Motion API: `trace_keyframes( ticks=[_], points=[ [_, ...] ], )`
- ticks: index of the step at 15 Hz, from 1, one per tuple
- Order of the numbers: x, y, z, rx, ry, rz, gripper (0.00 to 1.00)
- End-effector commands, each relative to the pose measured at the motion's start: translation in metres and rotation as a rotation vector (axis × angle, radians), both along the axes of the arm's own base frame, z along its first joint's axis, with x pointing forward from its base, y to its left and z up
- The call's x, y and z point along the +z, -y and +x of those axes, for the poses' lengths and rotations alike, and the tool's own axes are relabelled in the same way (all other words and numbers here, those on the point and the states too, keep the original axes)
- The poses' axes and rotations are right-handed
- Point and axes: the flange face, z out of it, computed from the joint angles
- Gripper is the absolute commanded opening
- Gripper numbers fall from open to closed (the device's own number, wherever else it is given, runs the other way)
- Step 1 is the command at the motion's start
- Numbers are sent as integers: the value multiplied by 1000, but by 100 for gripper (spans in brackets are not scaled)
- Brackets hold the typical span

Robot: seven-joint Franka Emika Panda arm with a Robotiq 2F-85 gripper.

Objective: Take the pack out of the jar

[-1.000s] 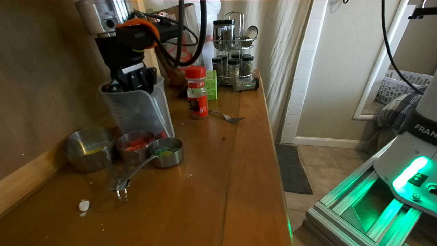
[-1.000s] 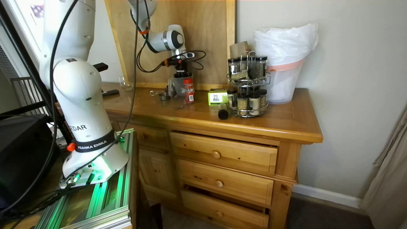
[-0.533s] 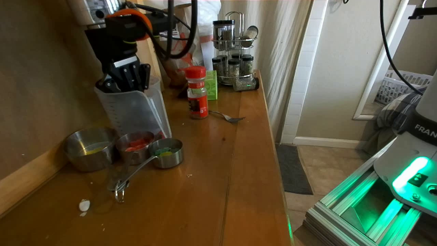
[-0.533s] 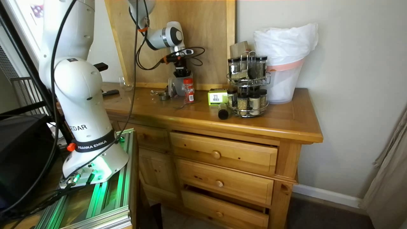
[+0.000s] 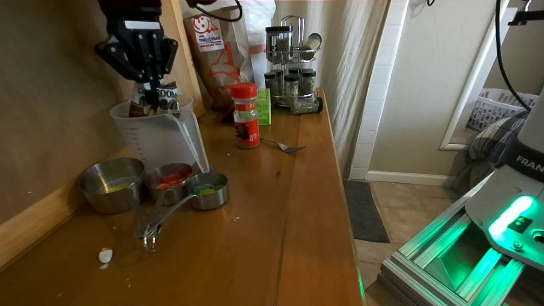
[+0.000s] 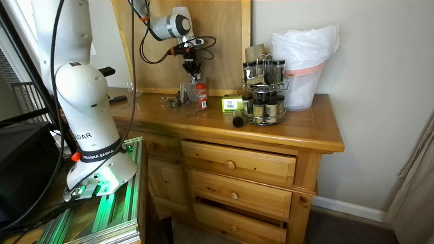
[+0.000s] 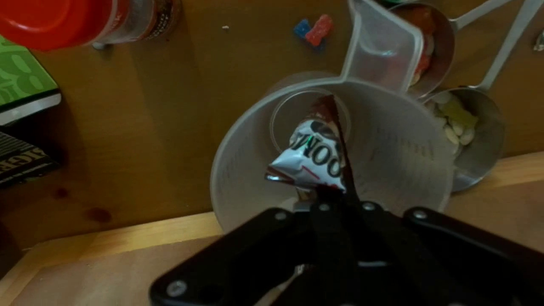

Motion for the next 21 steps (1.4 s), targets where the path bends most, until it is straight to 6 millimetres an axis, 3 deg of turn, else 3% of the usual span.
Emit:
trace_keyframes(
  ticks=[1,8,12,15,19,20,21],
  points=[
    [24,21,-8,-32,38,131,1],
    [71,59,-36,-263,262,220,1],
    [86,75,-61,-378,414,204,1],
    [82,94,-57,-480,499,150,1],
    [61,113,-30,-571,505,90,1],
    [56,115,-22,-579,487,94,31],
    [53,117,-17,-591,485,90,33]
  ],
)
